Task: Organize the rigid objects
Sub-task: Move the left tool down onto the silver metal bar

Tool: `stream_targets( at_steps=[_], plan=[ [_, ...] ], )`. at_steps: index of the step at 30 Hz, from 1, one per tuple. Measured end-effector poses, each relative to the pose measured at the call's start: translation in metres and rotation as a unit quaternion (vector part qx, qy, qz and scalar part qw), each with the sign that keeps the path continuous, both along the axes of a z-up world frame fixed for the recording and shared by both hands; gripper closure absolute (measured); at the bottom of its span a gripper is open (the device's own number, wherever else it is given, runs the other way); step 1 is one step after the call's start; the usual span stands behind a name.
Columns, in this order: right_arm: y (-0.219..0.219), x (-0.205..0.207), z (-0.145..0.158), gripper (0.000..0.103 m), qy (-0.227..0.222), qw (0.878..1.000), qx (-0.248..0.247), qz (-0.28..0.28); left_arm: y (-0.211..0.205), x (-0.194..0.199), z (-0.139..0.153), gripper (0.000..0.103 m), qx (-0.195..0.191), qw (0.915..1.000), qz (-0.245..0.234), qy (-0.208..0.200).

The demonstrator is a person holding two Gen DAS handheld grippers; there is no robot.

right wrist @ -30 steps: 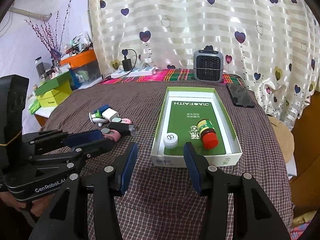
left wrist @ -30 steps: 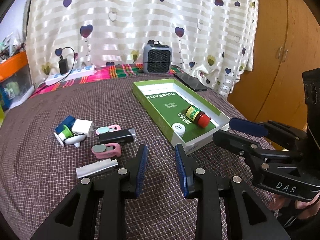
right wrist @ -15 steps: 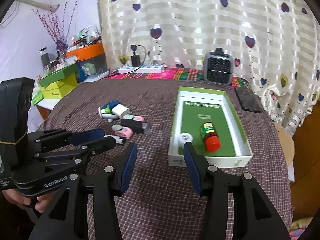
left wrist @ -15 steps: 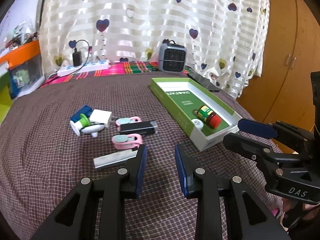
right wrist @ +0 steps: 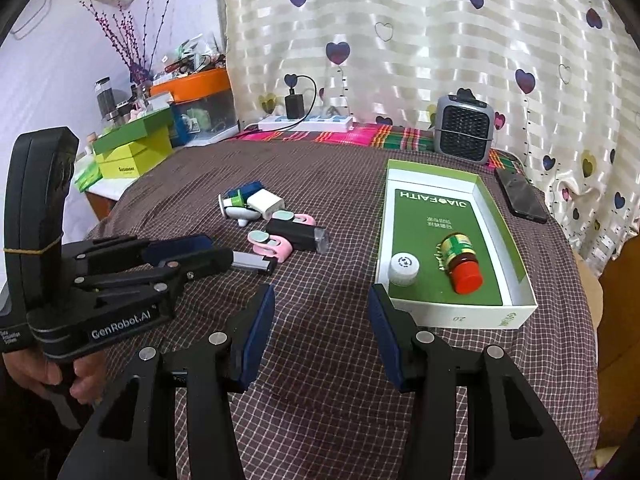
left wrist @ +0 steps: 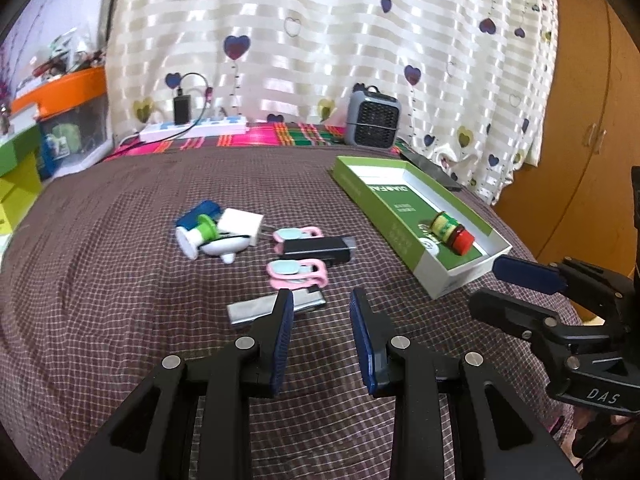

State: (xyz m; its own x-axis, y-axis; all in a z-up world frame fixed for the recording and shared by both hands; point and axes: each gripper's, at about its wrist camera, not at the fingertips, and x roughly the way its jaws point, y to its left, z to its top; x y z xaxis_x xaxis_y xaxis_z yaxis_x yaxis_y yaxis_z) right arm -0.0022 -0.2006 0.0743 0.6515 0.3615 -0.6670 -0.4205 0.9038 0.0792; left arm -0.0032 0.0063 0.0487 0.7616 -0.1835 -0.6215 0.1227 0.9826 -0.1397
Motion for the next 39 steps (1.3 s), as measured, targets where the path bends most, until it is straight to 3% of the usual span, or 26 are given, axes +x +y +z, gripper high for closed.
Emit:
stream_targets(
  at_steps=[16,27,33,39],
  plan=[
    [0.022,0.007,-0.013,0.054,0.009,0.999,0.001,0.034,0.036,0.007,-0.015,0.075,-0.011,0.9995,0.026,0.012],
    [0.030,0.021,-0.022,0.054,0.011,0.999,0.000,0.052,0.039,0.019,-0.020,0.069,-0.012,0.9999,0.001,0.011],
    [0.047,0.045,-0.023,0.054,0.005,0.997,-0.030,0.070,0.044,0.028,-0.026,0.067,-0.012,0.9998,-0.003,0.018],
    [0.065,0.077,-0.031,0.054,0.012,0.990,-0.105,0.098,0.053,0.033,-0.029,0.067,-0.024,0.9994,-0.004,0.023]
  ],
)
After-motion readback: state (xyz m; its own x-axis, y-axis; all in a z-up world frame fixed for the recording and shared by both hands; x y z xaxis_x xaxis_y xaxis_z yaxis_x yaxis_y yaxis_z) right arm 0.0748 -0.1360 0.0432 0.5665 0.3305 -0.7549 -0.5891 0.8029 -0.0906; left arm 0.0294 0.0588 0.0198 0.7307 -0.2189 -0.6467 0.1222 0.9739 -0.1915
